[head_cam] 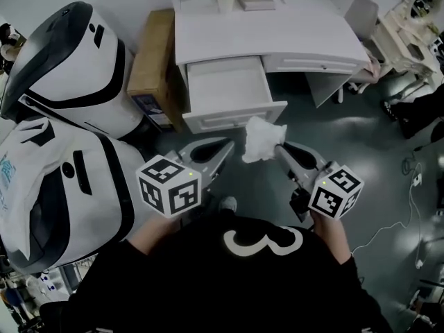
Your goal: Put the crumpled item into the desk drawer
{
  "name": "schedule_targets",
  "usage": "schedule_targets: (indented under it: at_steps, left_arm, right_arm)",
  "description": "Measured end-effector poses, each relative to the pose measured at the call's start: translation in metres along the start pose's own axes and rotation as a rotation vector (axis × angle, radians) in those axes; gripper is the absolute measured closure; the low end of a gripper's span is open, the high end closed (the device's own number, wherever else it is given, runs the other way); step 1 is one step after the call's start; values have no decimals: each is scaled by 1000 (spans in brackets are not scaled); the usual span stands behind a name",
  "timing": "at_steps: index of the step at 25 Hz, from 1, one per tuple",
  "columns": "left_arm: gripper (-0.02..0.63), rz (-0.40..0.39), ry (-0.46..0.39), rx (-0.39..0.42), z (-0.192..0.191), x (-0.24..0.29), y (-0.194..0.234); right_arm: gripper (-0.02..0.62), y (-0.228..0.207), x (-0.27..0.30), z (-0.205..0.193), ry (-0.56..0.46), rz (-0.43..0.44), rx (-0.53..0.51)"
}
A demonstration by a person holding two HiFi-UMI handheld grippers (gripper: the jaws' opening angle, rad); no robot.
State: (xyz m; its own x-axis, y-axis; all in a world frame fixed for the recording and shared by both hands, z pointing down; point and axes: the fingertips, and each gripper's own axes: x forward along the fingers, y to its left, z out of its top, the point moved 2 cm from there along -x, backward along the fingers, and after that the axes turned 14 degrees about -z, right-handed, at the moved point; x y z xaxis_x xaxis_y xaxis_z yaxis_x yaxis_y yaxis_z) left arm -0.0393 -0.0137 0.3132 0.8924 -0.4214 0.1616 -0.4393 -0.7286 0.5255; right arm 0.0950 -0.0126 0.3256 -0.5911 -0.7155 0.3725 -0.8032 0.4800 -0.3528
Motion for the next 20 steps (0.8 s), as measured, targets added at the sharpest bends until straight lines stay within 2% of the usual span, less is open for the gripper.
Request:
schedule_targets:
  at_steps: [7,20]
  left_arm:
    - [595,25,5,-7,14,-3,52]
    - [595,94,-2,-31,27,-6,104]
  right_arm:
    - [566,-10,46,3,36,-26,-13]
    - [566,-28,103,17,76,-10,-42]
